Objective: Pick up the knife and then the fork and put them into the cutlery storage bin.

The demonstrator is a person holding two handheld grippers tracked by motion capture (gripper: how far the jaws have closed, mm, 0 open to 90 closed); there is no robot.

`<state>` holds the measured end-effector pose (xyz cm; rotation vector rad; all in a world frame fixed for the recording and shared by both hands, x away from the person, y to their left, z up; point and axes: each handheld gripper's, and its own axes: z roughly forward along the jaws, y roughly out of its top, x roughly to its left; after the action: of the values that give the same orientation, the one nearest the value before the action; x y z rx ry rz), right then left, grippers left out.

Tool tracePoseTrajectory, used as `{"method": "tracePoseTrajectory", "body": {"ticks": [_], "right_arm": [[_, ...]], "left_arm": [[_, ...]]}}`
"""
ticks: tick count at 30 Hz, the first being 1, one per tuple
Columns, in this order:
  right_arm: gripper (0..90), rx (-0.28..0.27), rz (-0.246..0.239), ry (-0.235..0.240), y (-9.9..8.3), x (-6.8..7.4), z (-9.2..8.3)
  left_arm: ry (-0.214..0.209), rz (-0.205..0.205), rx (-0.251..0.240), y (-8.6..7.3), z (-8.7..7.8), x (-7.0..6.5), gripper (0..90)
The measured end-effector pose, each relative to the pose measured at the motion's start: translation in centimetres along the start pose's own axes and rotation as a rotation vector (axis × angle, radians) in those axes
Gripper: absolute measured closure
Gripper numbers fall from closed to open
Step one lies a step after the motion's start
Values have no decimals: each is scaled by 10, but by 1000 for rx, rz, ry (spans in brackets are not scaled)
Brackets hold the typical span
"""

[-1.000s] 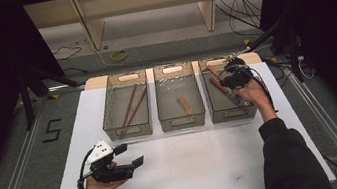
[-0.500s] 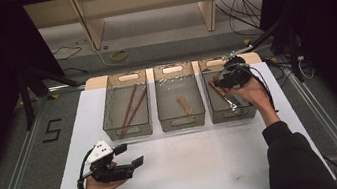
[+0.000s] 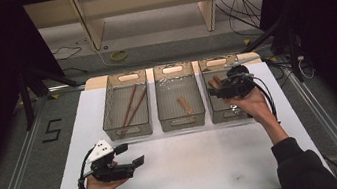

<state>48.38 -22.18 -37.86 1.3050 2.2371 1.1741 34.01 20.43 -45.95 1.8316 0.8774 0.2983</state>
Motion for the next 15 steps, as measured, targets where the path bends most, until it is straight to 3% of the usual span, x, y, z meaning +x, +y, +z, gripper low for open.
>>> {"method": "tracePoseTrajectory", "body": {"ticks": [15], "right_arm": [[307,-86,-12,72,-34,29,-25]], "left_arm": [[-18,-18,2,-1,2,0,180]]}}
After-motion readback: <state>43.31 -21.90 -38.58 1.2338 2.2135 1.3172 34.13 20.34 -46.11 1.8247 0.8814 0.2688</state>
